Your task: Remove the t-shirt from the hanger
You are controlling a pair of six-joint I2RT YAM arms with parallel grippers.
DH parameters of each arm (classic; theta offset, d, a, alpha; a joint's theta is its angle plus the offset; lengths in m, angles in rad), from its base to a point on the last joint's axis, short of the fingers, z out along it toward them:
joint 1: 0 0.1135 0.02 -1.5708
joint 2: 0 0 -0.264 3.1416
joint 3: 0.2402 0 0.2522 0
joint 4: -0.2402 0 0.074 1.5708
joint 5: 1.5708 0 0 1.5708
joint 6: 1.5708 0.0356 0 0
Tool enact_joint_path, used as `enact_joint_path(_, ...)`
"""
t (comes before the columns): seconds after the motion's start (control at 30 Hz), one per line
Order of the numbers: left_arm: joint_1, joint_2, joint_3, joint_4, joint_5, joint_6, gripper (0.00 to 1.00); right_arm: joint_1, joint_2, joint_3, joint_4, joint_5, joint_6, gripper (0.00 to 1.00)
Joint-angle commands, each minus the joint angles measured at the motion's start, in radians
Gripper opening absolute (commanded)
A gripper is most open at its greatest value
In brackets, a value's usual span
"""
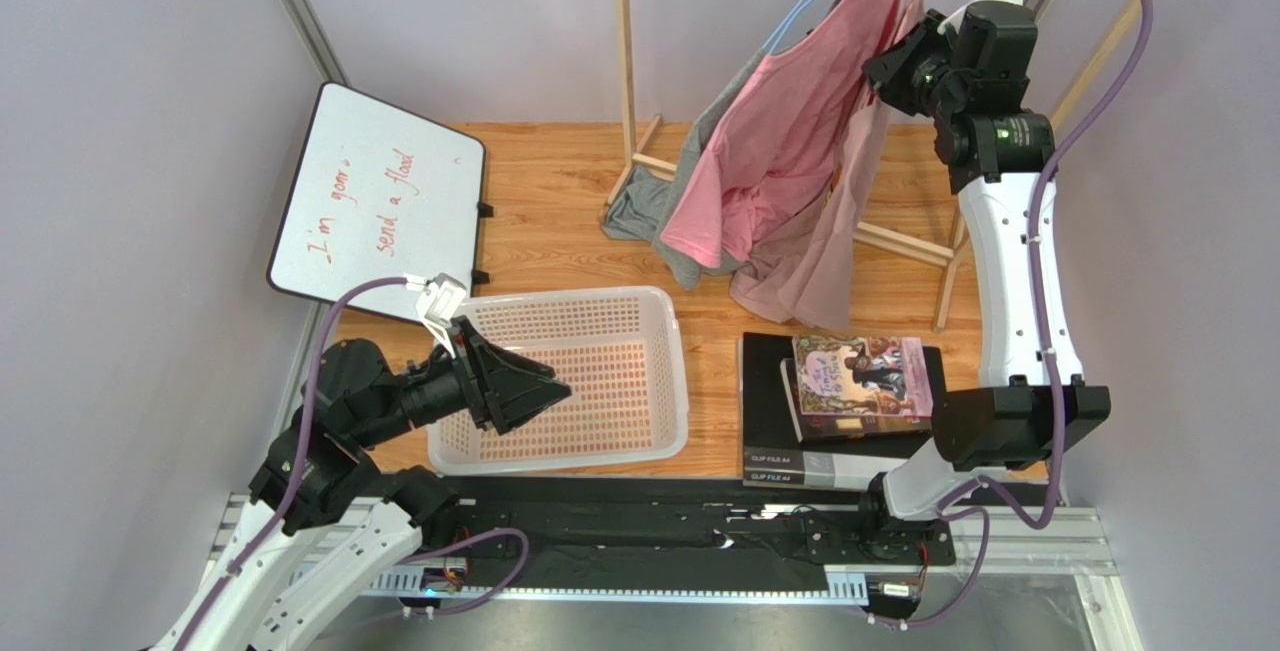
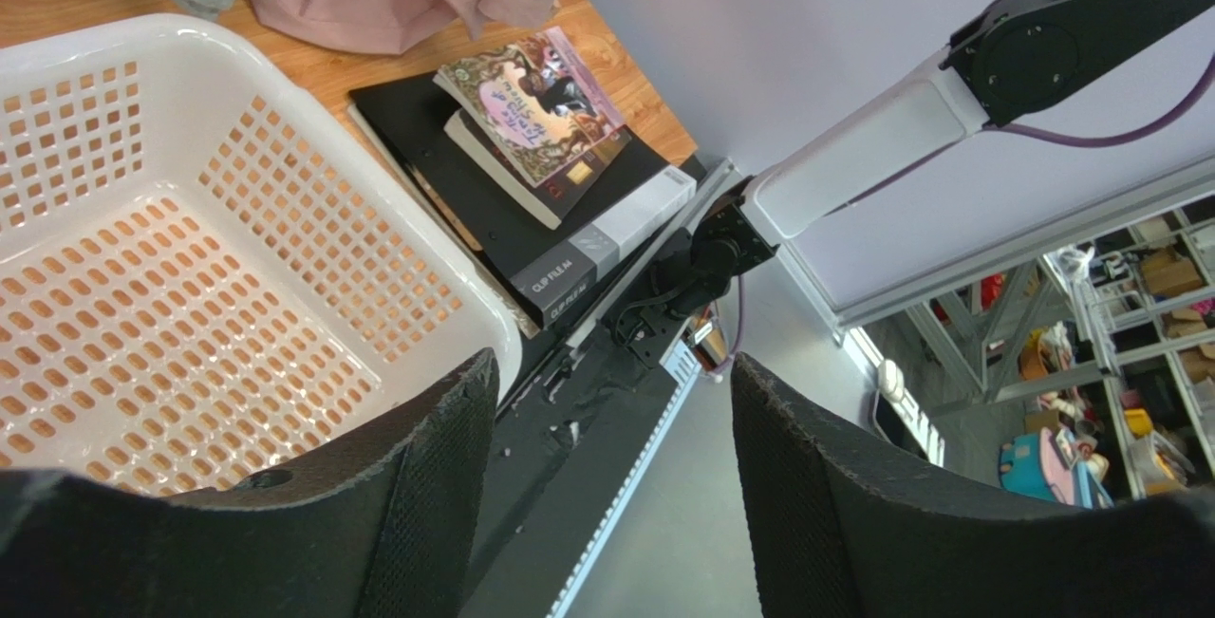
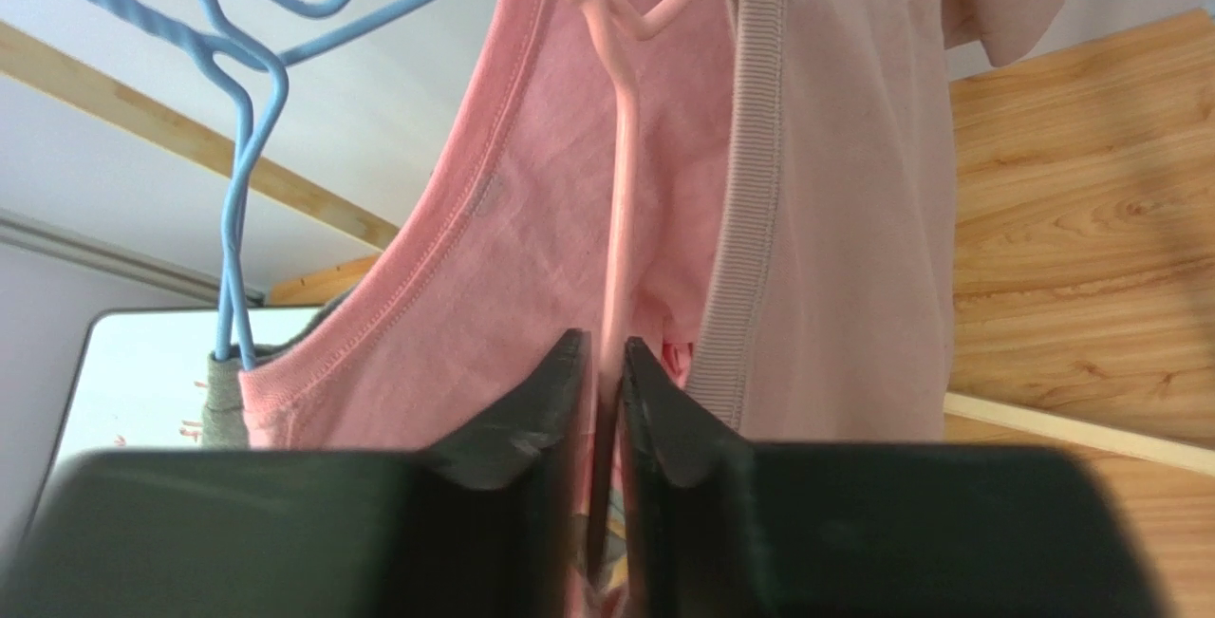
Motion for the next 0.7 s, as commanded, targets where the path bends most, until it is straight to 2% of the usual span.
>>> enact_joint_path(0.0, 0.005, 0.016, 0.001, 0.051, 0.031, -0.024, 0.65, -0.005, 0.001, 0.025, 0.078, -0.070, 0.044, 0.01)
enact_joint_path(0.07, 0.005, 0.013, -0.011, 0.071, 0.029, -0.033, 0.65, -0.046, -0.007, 0.015, 0.089, -0.088, 0.071, 0.00)
enact_joint_path(0.27, 0.005, 0.052, -0.013, 0.090, 0.047, -0.035, 0.64, -0.057, -0.086, -0.035, 0.218, -0.162, 0.205, 0.00)
enact_joint_path(0.4, 0.005, 0.047, -0.034, 0.137, 0.066, -0.047, 0.63, -0.057, -0.168, -0.151, 0.380, -0.205, 0.242, 0.00)
enact_joint_path(0.53, 0.005, 0.049, -0.027, 0.125, 0.058, -0.035, 0.63, -0.053, -0.197, -0.228, 0.468, -0.231, 0.194, 0.00)
enact_joint_path(0.67, 0.005, 0.052, -0.047, 0.162, 0.072, -0.047, 0.63, -0.048, -0.202, -0.308, 0.540, -0.239, 0.067, 0.00)
